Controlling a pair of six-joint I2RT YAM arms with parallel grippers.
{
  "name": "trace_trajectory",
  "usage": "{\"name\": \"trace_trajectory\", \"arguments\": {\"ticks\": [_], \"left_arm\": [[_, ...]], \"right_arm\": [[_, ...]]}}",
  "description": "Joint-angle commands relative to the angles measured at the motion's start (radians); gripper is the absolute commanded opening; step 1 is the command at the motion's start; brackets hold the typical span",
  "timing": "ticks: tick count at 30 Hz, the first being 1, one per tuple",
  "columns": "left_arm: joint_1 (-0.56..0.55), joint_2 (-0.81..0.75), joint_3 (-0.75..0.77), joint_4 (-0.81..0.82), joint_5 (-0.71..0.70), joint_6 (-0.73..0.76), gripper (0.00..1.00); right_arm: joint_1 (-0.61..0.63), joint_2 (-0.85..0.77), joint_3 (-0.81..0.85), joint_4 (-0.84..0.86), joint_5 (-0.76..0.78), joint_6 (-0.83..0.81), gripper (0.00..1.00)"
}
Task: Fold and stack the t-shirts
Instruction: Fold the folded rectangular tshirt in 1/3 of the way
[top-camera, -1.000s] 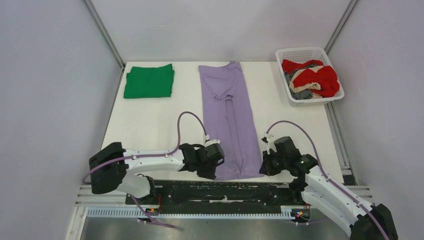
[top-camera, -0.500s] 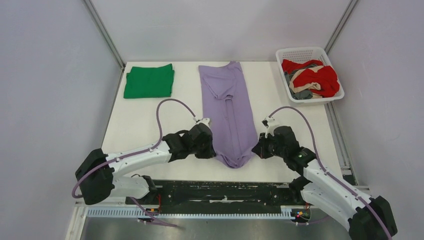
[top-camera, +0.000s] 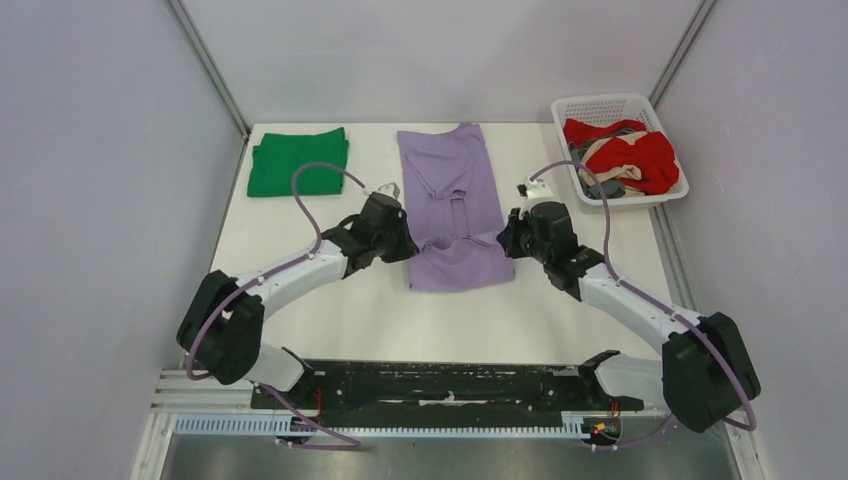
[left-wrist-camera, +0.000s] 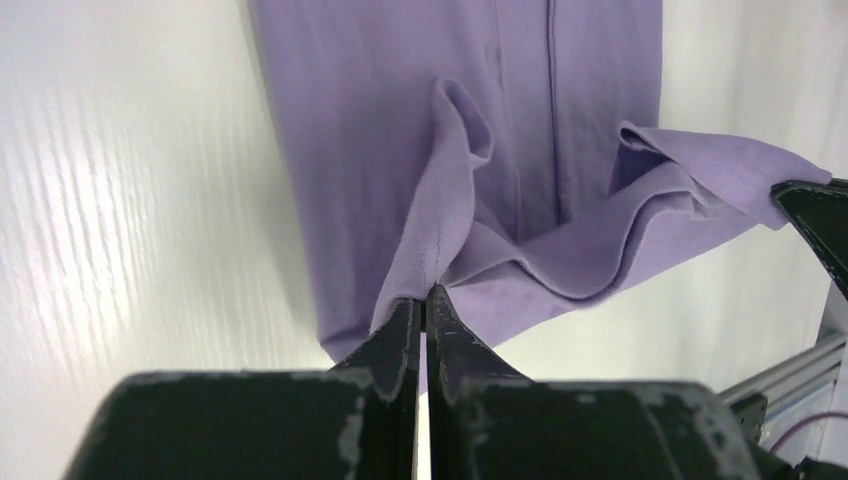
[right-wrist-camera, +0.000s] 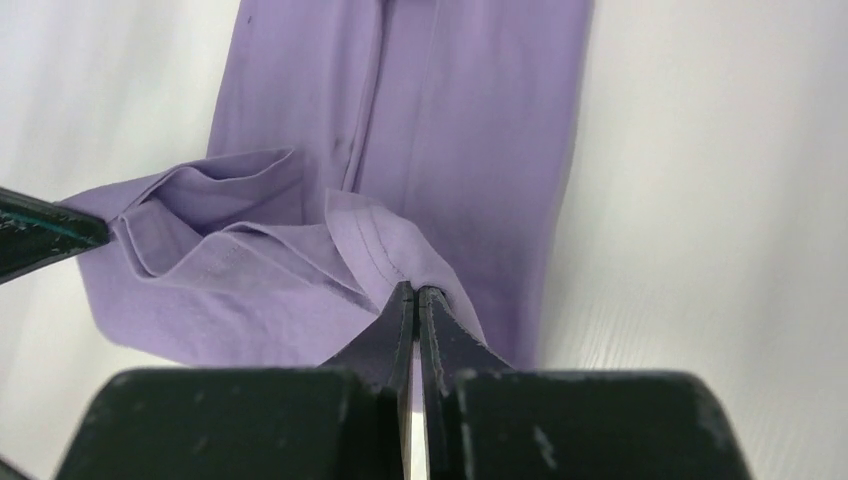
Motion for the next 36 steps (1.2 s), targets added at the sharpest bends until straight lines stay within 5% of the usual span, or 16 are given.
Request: {"name": "trace_trajectory", "arguments": {"ticks": [1, 29, 31, 34, 35, 36], "left_arm": [[0.062, 0.058, 0.084, 0.085, 0.017, 0.077, 0.02], [0.232, 0.502, 0.474, 0.080, 0.029, 0.157, 0.04], [0.237, 0.521, 0.490, 0.080, 0.038, 0.155, 0.19], [0.242, 0.543, 0.517, 0.080, 0.055, 0.160, 0.35], [0.245, 0.545, 0.531, 0.077, 0.058, 0.163, 0.60], [0.247, 0.542, 0.546, 0.069, 0.056, 0.161, 0.96]], "right_arm": [[-0.037, 0.071, 0.100, 0.117, 0.081, -0.055, 0.00], [-0.178, 0.560, 0.347, 0.417, -0.102, -0.068, 0.00], [-0.185, 0.586, 0.363, 0.429, -0.101, -0.061, 0.04], [-0.203, 0.627, 0.378, 0.482, -0.099, -0.049, 0.34], [-0.211, 0.640, 0.396, 0.482, -0.109, -0.045, 0.56], [-0.218, 0.652, 0.418, 0.470, -0.125, -0.040, 0.84]]}}
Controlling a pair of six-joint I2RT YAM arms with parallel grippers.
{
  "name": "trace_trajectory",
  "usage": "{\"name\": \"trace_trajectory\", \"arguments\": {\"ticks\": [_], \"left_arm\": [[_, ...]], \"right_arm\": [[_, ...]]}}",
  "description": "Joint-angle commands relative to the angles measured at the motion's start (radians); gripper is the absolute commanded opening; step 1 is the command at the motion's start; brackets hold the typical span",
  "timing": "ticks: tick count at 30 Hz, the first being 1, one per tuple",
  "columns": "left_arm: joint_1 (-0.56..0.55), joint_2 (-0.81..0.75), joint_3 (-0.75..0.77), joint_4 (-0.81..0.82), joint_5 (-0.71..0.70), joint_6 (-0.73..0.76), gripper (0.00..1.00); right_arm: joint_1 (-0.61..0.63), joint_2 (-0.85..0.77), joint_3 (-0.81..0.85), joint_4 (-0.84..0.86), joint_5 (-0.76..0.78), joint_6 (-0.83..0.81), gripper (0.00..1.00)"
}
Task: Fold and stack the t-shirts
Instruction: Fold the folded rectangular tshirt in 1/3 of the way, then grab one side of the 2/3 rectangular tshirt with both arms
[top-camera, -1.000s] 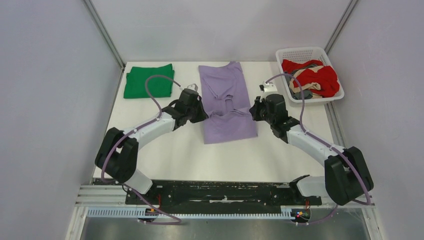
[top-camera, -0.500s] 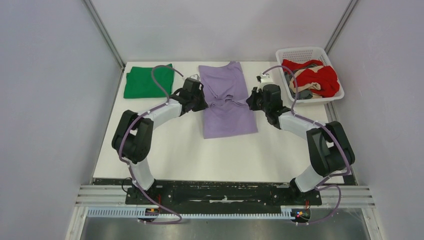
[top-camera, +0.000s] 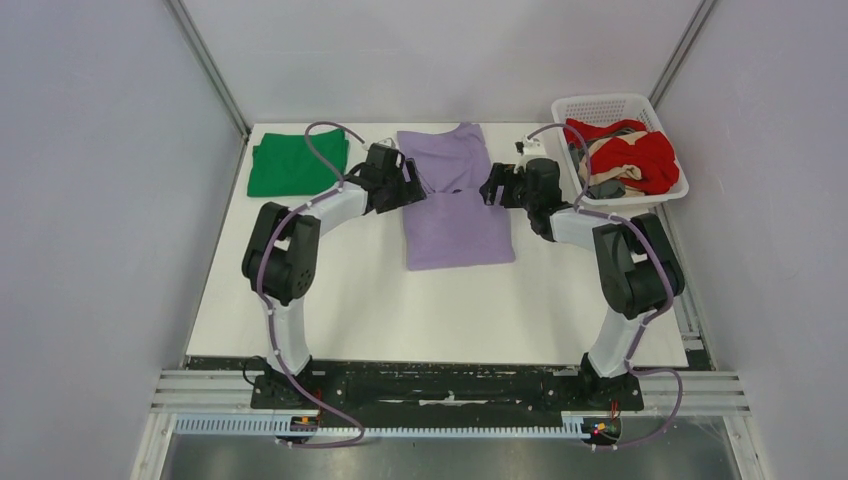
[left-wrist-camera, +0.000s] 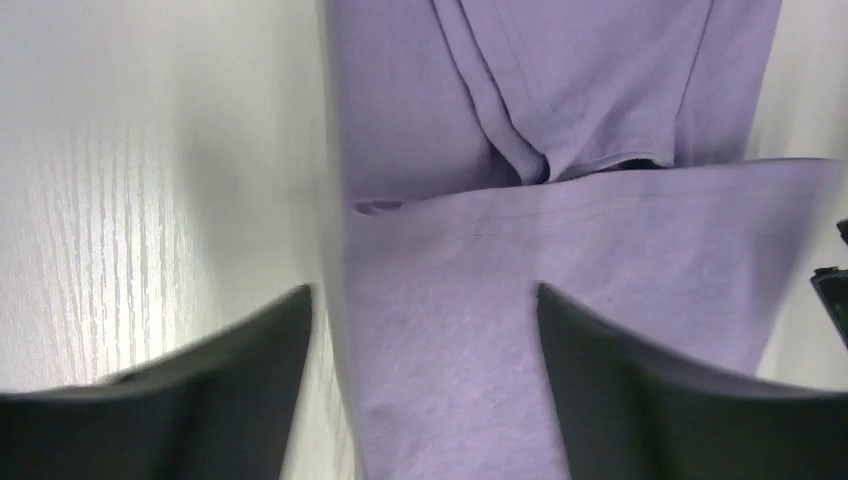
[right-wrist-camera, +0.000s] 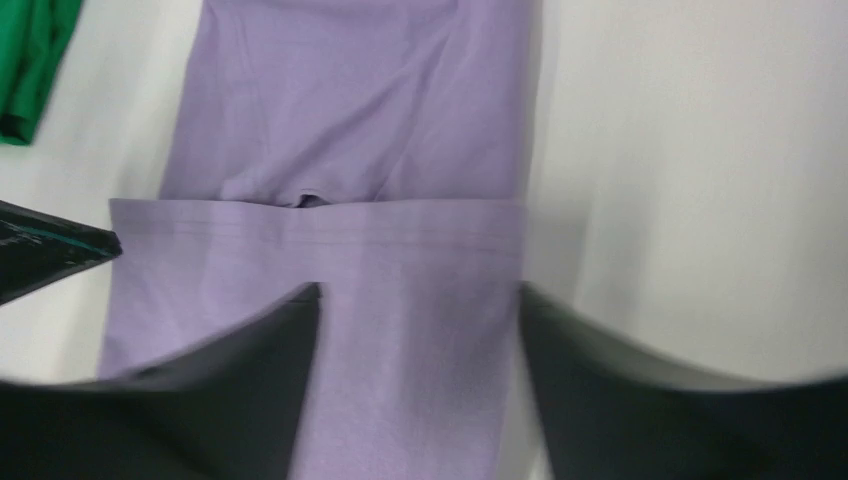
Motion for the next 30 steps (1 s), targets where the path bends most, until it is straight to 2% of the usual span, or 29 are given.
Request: {"name": "trace_trajectory", "arguments": {"ticks": [1, 6, 10, 16, 22, 30], "left_arm": [[0.011, 0.002, 0.086, 0.000, 0.021, 0.036, 0.99], [0.010, -0.104, 0.009, -0.004, 0.071, 0.019, 1.00], [0.000, -0.207, -0.163, 0.025, 0.149, -0.033, 1.00], [-0.041, -0.347, -0.402, 0.072, 0.164, -0.102, 1.00], [-0.074, -0.334, -0.492, 0.120, 0.194, -0.156, 1.00], [-0.092, -0.289, -0.516, 0.120, 0.186, -0.169, 0.98]], "right_arm": [[-0.029, 0.037, 0.091, 0.061, -0.037, 0.023, 0.98], [-0.029, -0.070, -0.025, 0.061, -0.049, 0.025, 0.98], [-0.029, -0.184, -0.167, 0.008, -0.076, 0.032, 0.98], [-0.027, -0.330, -0.338, -0.084, -0.100, 0.044, 0.98], [-0.026, -0.353, -0.415, -0.096, -0.150, 0.056, 0.98], [-0.028, -0.317, -0.434, -0.116, -0.159, 0.060, 0.98]]}}
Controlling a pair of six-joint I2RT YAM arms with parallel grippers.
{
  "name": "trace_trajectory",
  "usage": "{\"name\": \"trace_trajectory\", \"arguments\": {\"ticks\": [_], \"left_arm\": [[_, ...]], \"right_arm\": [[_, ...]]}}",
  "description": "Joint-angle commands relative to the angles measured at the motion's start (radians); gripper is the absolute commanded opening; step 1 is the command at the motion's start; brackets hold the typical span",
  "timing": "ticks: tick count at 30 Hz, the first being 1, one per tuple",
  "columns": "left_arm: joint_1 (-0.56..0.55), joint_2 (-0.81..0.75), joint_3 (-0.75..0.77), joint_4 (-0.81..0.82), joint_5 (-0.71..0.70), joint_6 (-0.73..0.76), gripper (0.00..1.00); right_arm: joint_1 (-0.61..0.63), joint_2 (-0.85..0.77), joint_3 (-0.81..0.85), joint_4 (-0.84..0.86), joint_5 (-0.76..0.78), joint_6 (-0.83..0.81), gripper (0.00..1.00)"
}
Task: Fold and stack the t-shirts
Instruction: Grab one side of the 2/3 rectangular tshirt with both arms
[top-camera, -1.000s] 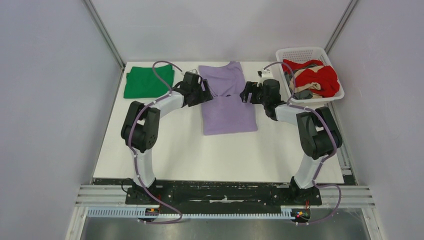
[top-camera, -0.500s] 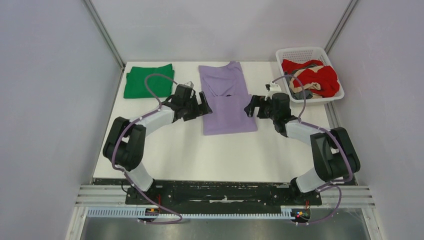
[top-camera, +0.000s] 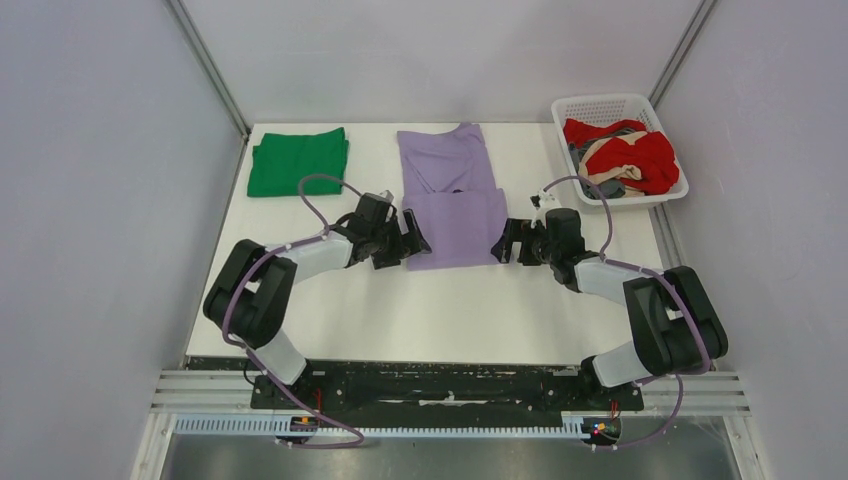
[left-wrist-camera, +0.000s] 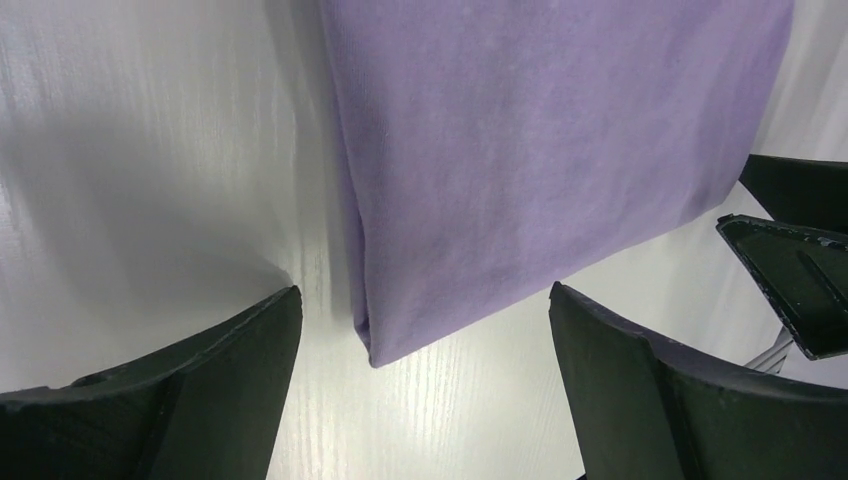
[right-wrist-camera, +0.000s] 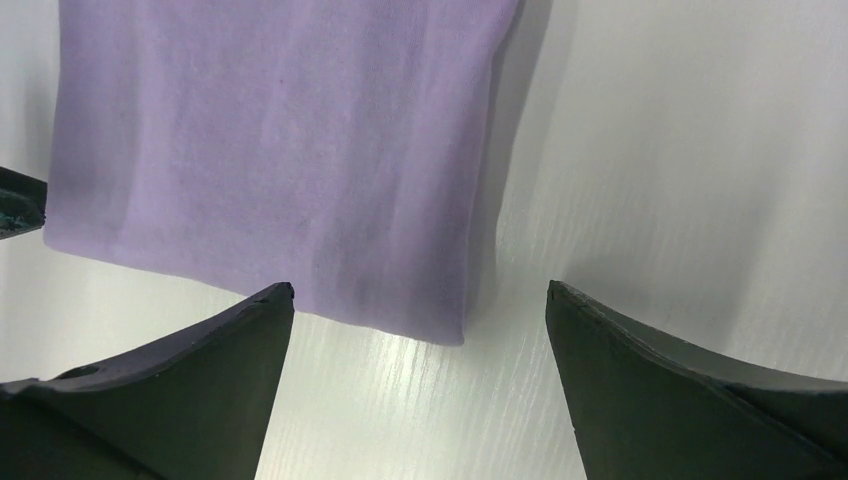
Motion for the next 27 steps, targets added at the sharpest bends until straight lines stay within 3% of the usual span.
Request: {"name": "trace_trajectory", "arguments": {"ticks": [1, 6, 11, 17, 25, 27], "left_arm": [[-0.014, 0.026, -0.025, 0.023, 0.003, -0.035, 0.94], [-0.029, 0.030, -0.036, 0.012, -0.012, -0.034, 0.69], [-0.043, 0.042, -0.022, -0.043, -0.087, -0.023, 0.47], [-0.050, 0.066, 0.005, -0.072, -0.116, -0.018, 0.33], [-0.094, 0.054, 0.013, -0.131, -0.155, -0.013, 0.10], [-0.104, 0.049, 0.011, -0.148, -0.178, -0.013, 0.02]], "right_arm": [[0.001, 0.015, -0.011, 0.014, -0.019, 0.012, 0.98], [0.004, 0.021, -0.030, 0.035, -0.028, 0.027, 0.98], [0.009, 0.039, -0.035, 0.046, -0.056, 0.033, 0.88], [0.024, 0.071, -0.028, 0.041, -0.065, 0.035, 0.70], [0.068, 0.033, -0.036, -0.070, 0.027, 0.018, 0.62], [0.086, 0.019, -0.043, -0.091, 0.058, 0.013, 0.55]]}}
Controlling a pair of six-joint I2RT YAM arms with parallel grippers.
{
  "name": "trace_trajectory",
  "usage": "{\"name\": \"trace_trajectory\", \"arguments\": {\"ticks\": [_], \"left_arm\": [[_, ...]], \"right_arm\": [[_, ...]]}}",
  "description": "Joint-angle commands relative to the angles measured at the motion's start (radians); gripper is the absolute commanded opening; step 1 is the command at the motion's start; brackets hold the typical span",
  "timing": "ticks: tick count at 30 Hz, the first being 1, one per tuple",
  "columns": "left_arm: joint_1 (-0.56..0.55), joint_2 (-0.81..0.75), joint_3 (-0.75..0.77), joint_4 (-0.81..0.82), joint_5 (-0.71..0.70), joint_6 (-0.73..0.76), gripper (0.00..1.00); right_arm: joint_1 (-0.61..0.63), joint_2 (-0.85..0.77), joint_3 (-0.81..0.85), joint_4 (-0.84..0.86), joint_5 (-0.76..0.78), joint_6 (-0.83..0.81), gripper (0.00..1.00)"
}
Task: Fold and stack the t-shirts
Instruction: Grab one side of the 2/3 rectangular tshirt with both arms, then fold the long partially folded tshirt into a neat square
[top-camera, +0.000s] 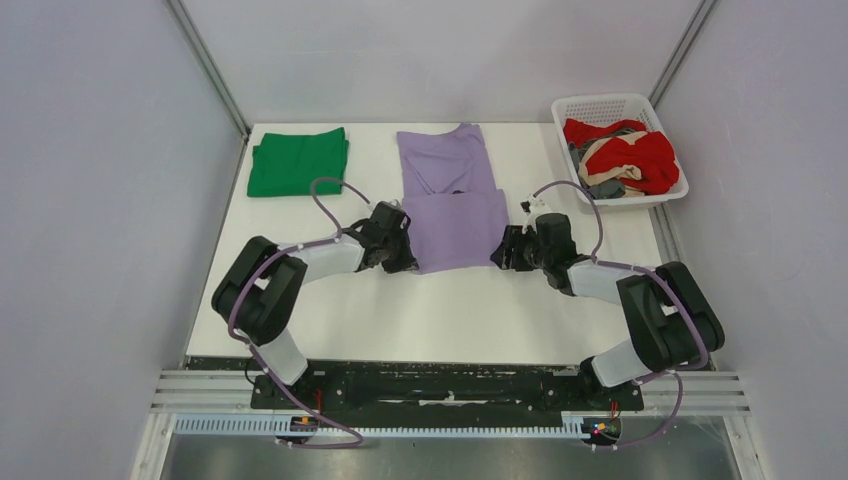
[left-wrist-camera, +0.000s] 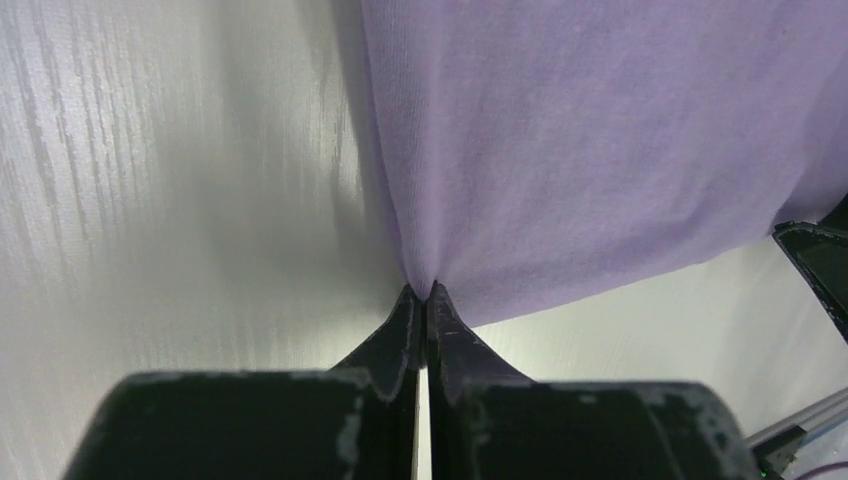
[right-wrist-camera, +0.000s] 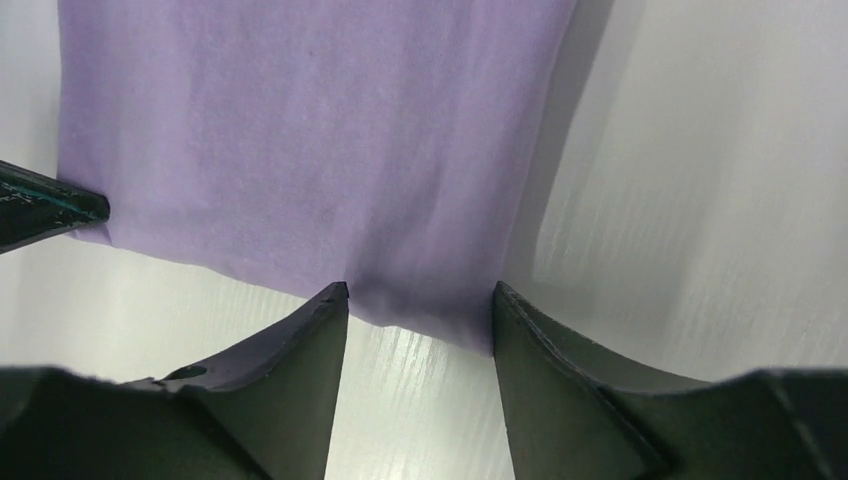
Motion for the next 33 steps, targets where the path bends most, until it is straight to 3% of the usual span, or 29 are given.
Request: {"name": "trace_trajectory", "arguments": {"ticks": [1, 3, 4, 5, 10, 15, 23, 28, 33], "left_arm": [[-0.030, 0.006, 0.000, -0.105, -0.071, 0.005, 0.02], [-0.037, -0.009, -0.009, -0.110, -0.102, -0.005, 0.02], [-0.042, -0.022, -0.017, -0.111, -0.100, -0.003, 0.02], [-0.048, -0.044, -0.024, -0.115, -0.100, -0.002, 0.02], [-0.112, -0.223, -0.104, -0.197, -0.177, 0.014, 0.02], [-0.193, -0.473, -0.165, -0.435, -0.227, 0.023, 0.02], [-0.314, -0.827, -0.251, -0.562, -0.037, -0.125, 0.02], [-0.313, -0.907, -0.213, -0.603, -0.135, -0.132, 0.02], [-0.306, -0.920, -0.158, -0.626, -0.289, -0.148, 0.02]], "right_arm": [[0.036, -0.023, -0.028, -0.136, 0.073, -0.017, 0.48], [0.047, -0.029, -0.033, -0.144, 0.090, -0.016, 0.26], [0.052, -0.031, -0.036, -0.149, 0.084, -0.014, 0.08], [0.057, -0.040, -0.042, -0.154, 0.063, -0.007, 0.00], [0.144, -0.193, -0.099, -0.257, -0.033, -0.008, 0.00], [0.218, -0.396, -0.189, -0.408, -0.146, -0.012, 0.00], [0.290, -0.710, -0.255, -0.448, -0.282, 0.069, 0.00], [0.290, -0.745, -0.194, -0.341, -0.279, 0.079, 0.00], [0.273, -0.625, -0.052, -0.277, -0.264, 0.071, 0.00]]}}
